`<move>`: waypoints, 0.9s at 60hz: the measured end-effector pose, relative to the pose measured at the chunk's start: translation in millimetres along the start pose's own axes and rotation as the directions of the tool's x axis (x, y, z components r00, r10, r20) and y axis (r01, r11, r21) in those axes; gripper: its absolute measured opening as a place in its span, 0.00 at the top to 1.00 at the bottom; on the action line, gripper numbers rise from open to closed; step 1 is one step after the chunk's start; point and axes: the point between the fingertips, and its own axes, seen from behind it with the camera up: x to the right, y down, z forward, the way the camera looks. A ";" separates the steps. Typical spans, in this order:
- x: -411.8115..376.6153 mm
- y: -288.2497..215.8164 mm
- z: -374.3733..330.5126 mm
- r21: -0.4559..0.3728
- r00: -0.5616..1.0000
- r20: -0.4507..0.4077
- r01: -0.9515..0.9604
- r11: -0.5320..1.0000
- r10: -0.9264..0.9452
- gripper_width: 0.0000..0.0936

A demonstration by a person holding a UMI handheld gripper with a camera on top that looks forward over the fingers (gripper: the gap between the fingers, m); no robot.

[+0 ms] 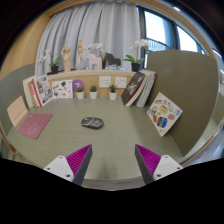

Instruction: Arrange mouse

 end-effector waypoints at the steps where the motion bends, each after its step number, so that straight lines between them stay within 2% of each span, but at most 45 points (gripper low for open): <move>1: -6.7 4.4 6.1 -0.005 1.000 0.009 0.004 1.000 -0.004 0.08; 11: -56.0 24.4 53.8 -0.053 0.994 0.110 0.027 0.998 -0.021 0.07; 21: -68.6 19.2 110.7 -0.086 0.993 0.117 0.035 0.996 -0.025 0.08; 45: -76.4 -33.6 210.9 -0.137 0.988 0.153 0.032 0.990 -0.011 0.09; 54: -74.0 -49.0 237.8 -0.142 0.987 0.162 0.029 0.989 -0.005 0.15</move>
